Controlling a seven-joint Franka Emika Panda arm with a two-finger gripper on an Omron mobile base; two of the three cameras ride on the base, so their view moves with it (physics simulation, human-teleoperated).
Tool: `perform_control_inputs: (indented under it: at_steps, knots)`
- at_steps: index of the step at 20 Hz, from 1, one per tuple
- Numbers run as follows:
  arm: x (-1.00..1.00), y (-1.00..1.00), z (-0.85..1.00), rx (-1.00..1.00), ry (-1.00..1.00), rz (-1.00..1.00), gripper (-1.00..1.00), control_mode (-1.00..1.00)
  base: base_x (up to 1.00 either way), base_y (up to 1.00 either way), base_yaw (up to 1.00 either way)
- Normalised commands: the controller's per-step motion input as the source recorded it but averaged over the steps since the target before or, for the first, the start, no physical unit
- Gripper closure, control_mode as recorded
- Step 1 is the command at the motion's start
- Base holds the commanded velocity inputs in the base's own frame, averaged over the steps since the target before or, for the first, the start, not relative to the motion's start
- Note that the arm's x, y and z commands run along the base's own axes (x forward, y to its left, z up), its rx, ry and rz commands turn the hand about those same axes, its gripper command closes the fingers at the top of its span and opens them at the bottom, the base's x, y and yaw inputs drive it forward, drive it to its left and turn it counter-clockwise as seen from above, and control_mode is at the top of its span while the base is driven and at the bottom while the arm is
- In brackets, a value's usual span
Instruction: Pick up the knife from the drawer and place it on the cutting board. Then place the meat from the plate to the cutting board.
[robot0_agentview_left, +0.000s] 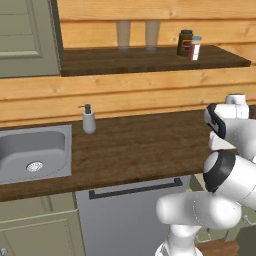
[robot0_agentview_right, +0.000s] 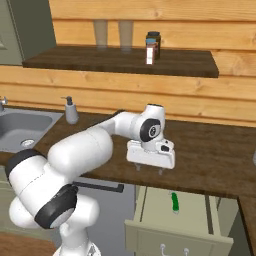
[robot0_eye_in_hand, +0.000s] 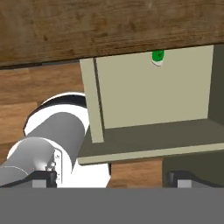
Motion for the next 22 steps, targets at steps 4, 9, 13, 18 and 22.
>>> perform_control_inputs:
  at_steps: [4, 9, 13, 18, 22]
  knots:
    - [-0.54, -0.48, -0.11, 0.04, -0.04, -0.01, -1.0, -1.0, 0.0, 0.0, 0.0]
    - [-0.57, -0.05, -0.2, 0.0, -0.01, 0.07, -1.0, -1.0, 0.0, 0.0, 0.0]
    - [-0.4, 0.0, -0.56, 0.0, -0.01, 0.1, -1.0, -1.0, 0.0, 0.0, 0.0]
    - [-0.21, -0.02, -0.59, 0.0, -0.04, 0.06, -1.0, -1.0, 0.0, 0.0, 0.0]
    - [-0.11, 0.0, -0.56, 0.0, -0.12, 0.05, -1.0, -1.0, 0.0, 0.0, 0.0]
